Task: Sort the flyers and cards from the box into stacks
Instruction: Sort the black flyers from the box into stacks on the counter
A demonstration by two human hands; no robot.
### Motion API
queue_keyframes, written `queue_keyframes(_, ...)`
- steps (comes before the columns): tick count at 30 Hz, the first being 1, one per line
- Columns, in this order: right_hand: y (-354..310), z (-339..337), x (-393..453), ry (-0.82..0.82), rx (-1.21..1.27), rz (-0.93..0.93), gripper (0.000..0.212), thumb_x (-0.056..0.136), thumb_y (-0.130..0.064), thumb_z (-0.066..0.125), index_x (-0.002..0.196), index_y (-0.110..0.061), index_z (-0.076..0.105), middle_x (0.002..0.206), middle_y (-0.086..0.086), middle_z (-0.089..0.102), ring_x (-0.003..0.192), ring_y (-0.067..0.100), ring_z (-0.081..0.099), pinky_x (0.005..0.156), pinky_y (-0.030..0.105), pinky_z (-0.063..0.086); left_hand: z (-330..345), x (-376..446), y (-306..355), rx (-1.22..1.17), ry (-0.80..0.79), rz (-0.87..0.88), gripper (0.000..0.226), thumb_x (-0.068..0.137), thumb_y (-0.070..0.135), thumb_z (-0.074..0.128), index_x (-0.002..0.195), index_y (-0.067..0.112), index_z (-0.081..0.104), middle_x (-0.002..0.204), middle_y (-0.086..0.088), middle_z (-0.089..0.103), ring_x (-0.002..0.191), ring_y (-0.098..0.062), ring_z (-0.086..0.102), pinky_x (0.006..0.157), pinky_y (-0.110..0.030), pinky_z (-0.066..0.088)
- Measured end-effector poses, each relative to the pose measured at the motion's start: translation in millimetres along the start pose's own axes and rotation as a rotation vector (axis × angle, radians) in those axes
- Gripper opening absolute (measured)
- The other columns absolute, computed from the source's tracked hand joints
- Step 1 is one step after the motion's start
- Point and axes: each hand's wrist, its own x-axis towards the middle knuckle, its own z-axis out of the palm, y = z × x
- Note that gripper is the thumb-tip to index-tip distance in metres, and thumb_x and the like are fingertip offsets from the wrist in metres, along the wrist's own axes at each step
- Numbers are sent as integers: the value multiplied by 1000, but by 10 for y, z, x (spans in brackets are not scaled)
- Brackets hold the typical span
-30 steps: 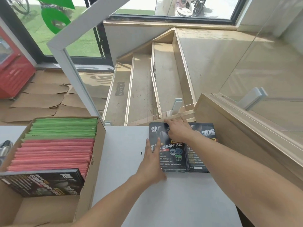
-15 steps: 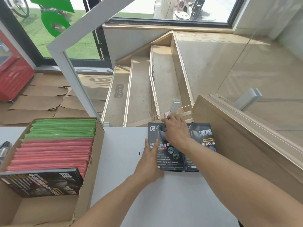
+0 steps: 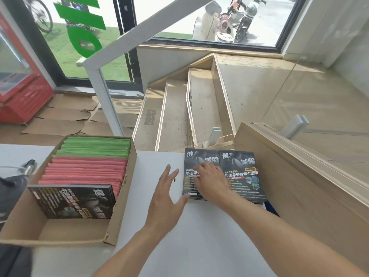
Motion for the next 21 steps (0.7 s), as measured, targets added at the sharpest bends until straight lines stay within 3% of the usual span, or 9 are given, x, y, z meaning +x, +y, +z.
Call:
queue_keyframes(3, -365, -66, -80, 34, 102, -128, 38, 103, -34, 49, 140, -27, 54, 137, -4, 53, 135, 19, 42, 112, 35, 28, -332, -206, 54, 19, 198, 108, 61, 87, 12, 77, 139, 32, 53, 156, 28, 35, 143, 8, 32, 107, -1, 21)
queue_keyframes(8, -1272, -53, -254, 149, 283, -338, 34, 101, -31, 54, 134, -27, 60, 128, -7, 59, 118, 14, 50, 102, 26, 31, -1044, -502, -87, 42, 549, 177, 41, 89, -2, 71, 127, 14, 65, 143, 9, 57, 140, -11, 46, 116, -32, 37)
queue_keyframes(11, -1775, 0, -318, 183, 284, -455, 38, 100, -29, 55, 138, -24, 58, 130, -5, 61, 120, 17, 50, 104, 32, 38, -1449, -629, -315, 100, 615, 90, 43, 92, -3, 65, 131, 15, 62, 144, 8, 55, 143, -10, 41, 119, -41, 33)
queue_keyframes(14, -2138, 52, -302, 184, 160, -522, 47, 98, -27, 57, 144, -19, 52, 137, -1, 59, 124, 22, 49, 107, 39, 40, -1786, -639, -594, 242, 588, -10, 49, 92, 0, 64, 139, 16, 57, 150, 4, 49, 147, -13, 34, 122, -43, 28)
queue_keyframes(21, -2459, 246, -353, 231, -66, -431, 60, 90, -31, 62, 146, -12, 50, 146, 5, 55, 132, 27, 53, 112, 44, 41, -2250, -445, -1115, 712, 159, 48, 76, 94, 26, 67, 159, 22, 28, 167, 2, 22, 157, -16, 4, 126, -49, 13)
